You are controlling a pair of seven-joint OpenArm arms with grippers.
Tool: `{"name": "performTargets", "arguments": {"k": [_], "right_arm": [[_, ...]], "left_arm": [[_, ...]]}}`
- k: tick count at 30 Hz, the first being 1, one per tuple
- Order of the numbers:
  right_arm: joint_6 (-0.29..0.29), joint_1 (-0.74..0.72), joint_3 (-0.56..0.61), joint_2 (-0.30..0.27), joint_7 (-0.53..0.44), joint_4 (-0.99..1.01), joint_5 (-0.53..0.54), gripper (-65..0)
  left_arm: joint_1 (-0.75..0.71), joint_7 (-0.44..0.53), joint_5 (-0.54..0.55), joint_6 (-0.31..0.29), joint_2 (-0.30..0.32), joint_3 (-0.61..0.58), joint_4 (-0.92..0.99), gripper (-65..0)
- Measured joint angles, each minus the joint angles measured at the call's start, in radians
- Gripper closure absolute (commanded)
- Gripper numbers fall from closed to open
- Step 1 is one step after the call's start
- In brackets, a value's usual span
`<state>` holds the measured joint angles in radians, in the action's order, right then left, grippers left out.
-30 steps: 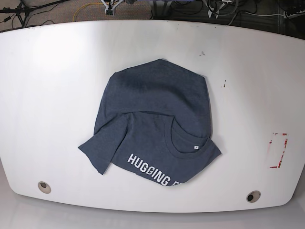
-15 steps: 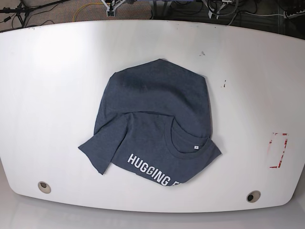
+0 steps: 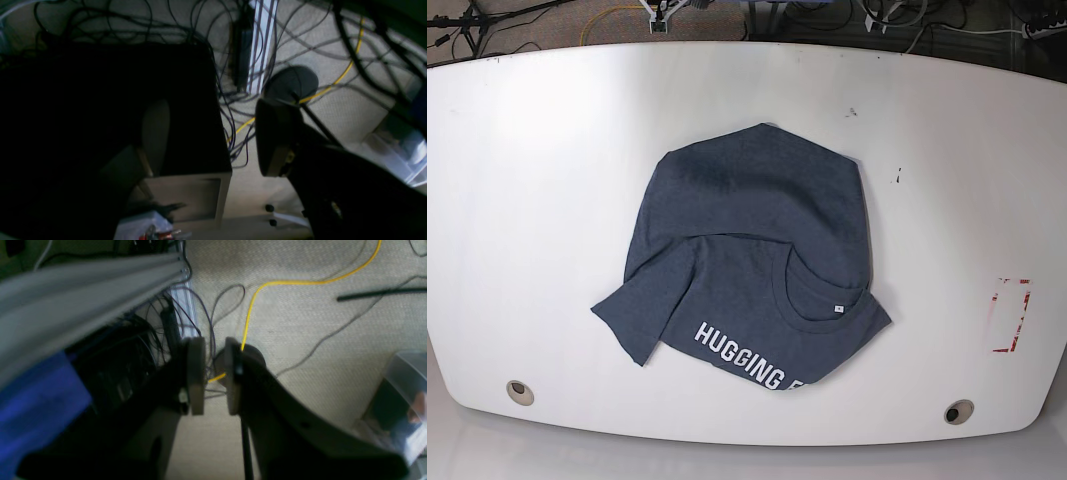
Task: Fold the T-shirt properly
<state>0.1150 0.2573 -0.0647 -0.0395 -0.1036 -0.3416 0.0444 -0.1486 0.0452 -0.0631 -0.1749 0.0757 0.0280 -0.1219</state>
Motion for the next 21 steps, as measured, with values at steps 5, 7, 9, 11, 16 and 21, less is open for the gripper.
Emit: {"name": "performTargets", "arguments": {"k": [5, 7, 9, 11, 16, 21], "right_arm": [[-0.001, 0.007, 0.0, -0.003, 0.0, 0.003, 0.0, -10.0], [0.0, 0.002, 0.0, -0.004, 0.002, 0.013, 0.0, -10.0], [-0.002, -0.004, 0.0, -0.004, 0.003, 0.017, 0.0, -10.0], [-0.003, -0.007, 0.0, -0.003, 0.002, 0.016, 0.0, -10.1], [-0.002, -0.013, 0.0, -0.003, -0.004, 0.014, 0.0, -10.3], [-0.003, -0.009, 0.0, -0.003, -0.004, 0.014, 0.0, -10.6]], "left_arm": [[-0.007, -0.002, 0.0, 0.0, 0.0, 0.0, 0.005, -38.2], [-0.005, -0.002, 0.0, 0.0, 0.0, 0.0, 0.013, -38.2], [-0.003, 0.0, 0.0, 0.0, 0.0, 0.0, 0.016, -38.2], [-0.001, 0.002, 0.0, 0.0, 0.0, 0.0, 0.016, -38.1], [0.005, 0.003, 0.0, 0.0, 0.0, 0.0, 0.016, -38.0], [0.011, 0.002, 0.0, 0.0, 0.0, 0.0, 0.013, -38.0]]}}
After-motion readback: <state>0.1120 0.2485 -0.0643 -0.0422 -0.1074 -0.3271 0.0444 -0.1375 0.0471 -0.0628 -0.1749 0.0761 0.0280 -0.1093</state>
